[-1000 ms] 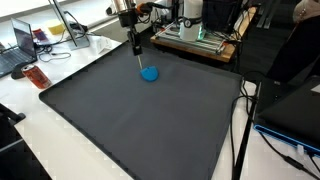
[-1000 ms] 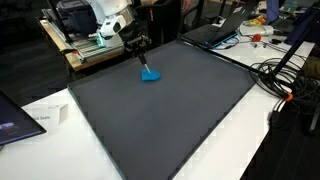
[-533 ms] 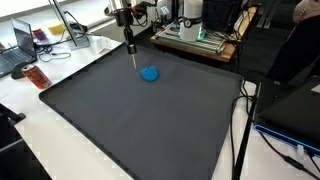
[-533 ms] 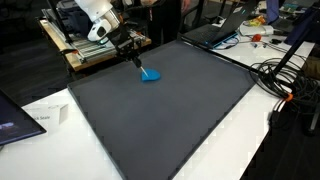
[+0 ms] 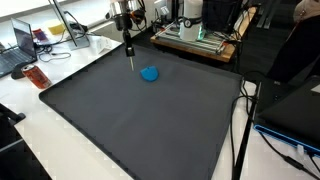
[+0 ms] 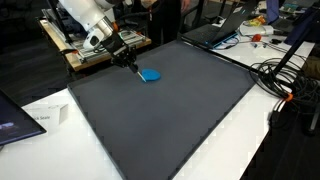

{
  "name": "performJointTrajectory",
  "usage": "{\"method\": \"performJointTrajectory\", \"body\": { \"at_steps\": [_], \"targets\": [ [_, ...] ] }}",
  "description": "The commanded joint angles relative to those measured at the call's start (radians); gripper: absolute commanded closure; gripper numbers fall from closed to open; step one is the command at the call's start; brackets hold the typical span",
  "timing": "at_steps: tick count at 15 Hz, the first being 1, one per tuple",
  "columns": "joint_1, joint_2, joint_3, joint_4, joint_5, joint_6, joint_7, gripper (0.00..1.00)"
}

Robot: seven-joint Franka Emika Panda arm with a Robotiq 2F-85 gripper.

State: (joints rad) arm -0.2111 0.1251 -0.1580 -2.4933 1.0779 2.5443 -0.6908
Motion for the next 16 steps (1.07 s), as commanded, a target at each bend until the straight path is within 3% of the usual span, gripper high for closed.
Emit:
{"method": "performJointTrajectory", "body": {
  "at_steps": [1, 6, 10, 16],
  "targets": [
    [-0.017, 0.045, -0.001, 0.027, 0.062, -0.029, -0.077, 0.97],
    [-0.013, 0.049, -0.001, -0.001, 0.047, -0.002, -0.073, 0.97],
    [-0.005, -0.017, 0.006, -0.062, 0.071, 0.042, -0.109, 0.97],
    [0.019, -0.108, 0.038, -0.156, 0.234, 0.180, -0.265, 0.97]
  ]
}}
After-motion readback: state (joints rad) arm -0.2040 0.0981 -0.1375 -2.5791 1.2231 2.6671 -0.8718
